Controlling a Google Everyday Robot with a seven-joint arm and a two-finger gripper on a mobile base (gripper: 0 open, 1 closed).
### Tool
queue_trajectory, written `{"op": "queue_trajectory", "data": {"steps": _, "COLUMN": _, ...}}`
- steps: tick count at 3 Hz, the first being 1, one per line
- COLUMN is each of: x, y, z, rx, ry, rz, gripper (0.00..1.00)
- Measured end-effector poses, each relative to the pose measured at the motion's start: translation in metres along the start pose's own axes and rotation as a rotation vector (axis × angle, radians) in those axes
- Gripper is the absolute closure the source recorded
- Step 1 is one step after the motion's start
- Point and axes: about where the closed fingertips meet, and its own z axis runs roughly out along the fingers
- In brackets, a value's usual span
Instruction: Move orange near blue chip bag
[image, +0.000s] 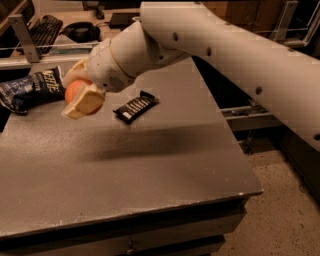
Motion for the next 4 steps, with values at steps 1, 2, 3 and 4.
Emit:
{"op": "queue_trajectory", "data": {"steps": 1, "x": 0.033, "y": -0.042, "z": 0.021, "rx": 0.032, "ry": 0.005, "rz": 0.016, "gripper": 1.00}}
{"op": "queue_trajectory", "data": {"steps": 2, "x": 0.075, "y": -0.082, "z": 0.043, "rx": 0.109, "ry": 0.014, "rz": 0.088, "gripper": 1.00}}
{"op": "queue_trajectory", "data": {"steps": 3, "x": 0.086, "y": -0.099, "z": 0.059, "rx": 0.147, "ry": -0.017, "rz": 0.118, "gripper": 1.00}}
{"op": "queue_trajectory", "data": {"steps": 4, "x": 0.086, "y": -0.117, "z": 0.076, "rx": 0.169, "ry": -0.061, "rz": 0.133, "gripper": 1.00}}
